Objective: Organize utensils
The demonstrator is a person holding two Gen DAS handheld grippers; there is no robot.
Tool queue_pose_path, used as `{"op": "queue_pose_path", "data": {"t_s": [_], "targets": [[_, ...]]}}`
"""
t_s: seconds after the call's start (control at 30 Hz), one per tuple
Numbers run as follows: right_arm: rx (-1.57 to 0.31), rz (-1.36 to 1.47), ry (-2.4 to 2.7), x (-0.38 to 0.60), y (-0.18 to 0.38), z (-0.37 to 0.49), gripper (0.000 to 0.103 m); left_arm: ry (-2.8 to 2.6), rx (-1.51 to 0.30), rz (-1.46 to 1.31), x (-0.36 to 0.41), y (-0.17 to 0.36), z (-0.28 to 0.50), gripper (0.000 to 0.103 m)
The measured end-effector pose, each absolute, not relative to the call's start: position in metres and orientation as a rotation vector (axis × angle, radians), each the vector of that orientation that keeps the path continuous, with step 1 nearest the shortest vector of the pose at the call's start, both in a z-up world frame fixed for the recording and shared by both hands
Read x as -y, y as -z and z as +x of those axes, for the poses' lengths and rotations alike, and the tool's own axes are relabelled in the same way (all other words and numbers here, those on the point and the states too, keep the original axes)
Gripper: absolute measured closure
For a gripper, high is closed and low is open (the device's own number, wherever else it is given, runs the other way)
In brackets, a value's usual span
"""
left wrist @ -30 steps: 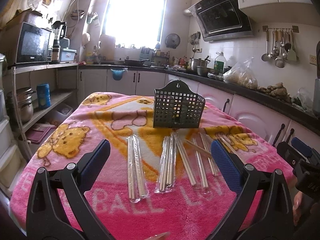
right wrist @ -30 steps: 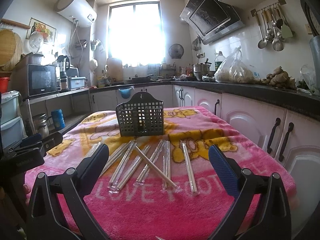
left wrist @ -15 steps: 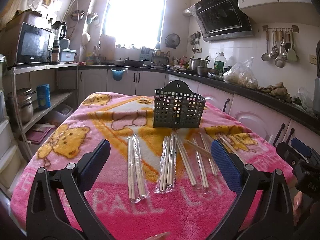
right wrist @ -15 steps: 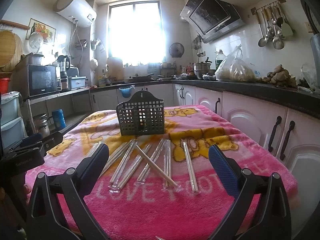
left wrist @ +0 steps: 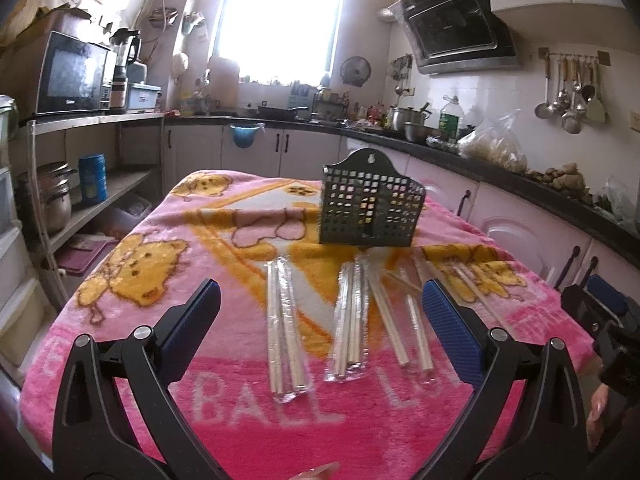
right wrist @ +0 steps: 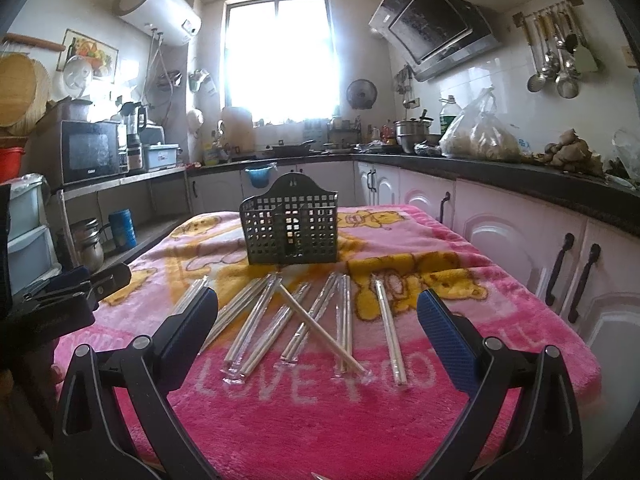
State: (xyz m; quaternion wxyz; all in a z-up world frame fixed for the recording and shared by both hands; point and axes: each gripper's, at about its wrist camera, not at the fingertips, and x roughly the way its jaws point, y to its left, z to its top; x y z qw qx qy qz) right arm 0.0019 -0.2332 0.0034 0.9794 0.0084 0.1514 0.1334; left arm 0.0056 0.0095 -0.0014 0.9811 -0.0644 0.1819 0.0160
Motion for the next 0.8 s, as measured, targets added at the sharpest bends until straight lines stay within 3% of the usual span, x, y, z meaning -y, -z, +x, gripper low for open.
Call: {"op": "queue_pose_path", "data": {"t_s": [0.8], "targets": [[-0.457, -0.151, -0.423, 0.16, -0.001, 0.075, 0.006, -0.069, -0.543, -0.183, -0.072, 0.02, 0.05, 0.011]]}}
